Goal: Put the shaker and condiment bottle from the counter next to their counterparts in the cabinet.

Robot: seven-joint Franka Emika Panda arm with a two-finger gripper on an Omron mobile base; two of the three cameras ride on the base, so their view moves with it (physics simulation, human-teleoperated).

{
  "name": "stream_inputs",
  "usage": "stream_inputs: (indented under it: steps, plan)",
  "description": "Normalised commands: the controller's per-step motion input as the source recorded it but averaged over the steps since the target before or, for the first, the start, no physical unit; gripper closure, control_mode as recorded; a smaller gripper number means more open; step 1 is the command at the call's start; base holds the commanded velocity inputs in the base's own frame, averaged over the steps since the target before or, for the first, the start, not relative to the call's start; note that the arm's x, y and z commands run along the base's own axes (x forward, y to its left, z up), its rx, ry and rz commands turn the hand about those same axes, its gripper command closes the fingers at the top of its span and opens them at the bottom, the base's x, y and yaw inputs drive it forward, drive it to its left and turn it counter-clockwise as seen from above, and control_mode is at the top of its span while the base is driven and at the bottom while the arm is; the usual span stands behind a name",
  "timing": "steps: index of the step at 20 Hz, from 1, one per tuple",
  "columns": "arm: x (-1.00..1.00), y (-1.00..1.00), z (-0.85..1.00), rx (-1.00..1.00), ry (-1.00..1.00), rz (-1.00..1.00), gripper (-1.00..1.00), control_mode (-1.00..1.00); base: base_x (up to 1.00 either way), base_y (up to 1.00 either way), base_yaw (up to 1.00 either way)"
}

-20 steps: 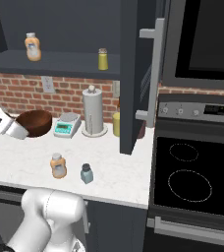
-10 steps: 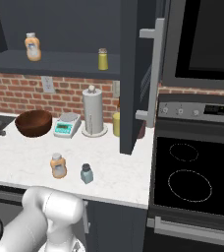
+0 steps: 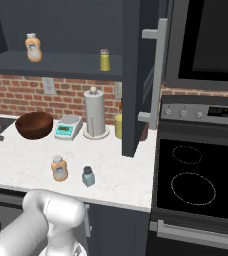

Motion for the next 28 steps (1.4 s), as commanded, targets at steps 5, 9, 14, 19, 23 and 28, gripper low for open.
stream_inputs:
  steps: [5, 9, 14, 19, 23, 28]
  plan:
    - [0.05, -0.08, -0.9, 0.0, -0.17, 0.01, -1.0, -1.0, 0.0, 0.0, 0.0]
    - [0.19, -0.34, -0.36, 0.0, -0.01, 0.01, -1.0, -1.0, 0.0, 0.0, 0.0]
    - [0.13, -0.47, -0.27, 0.0, 0.0, 0.0, -1.0, -1.0, 0.0, 0.0, 0.0]
    - [0.0, -0.14, -0.13, -0.01, 0.0, -0.03, -1.0, -1.0, 0.0, 0.0, 0.0]
    - [0.03, 0.02, -0.24, -0.03, 0.08, -0.17, -1.0, -1.0, 0.0, 0.0, 0.0]
    - [0.07, -0.02, -0.16, 0.0, 0.1, -0.25, -1.0, -1.0, 0.0, 0.0, 0.0]
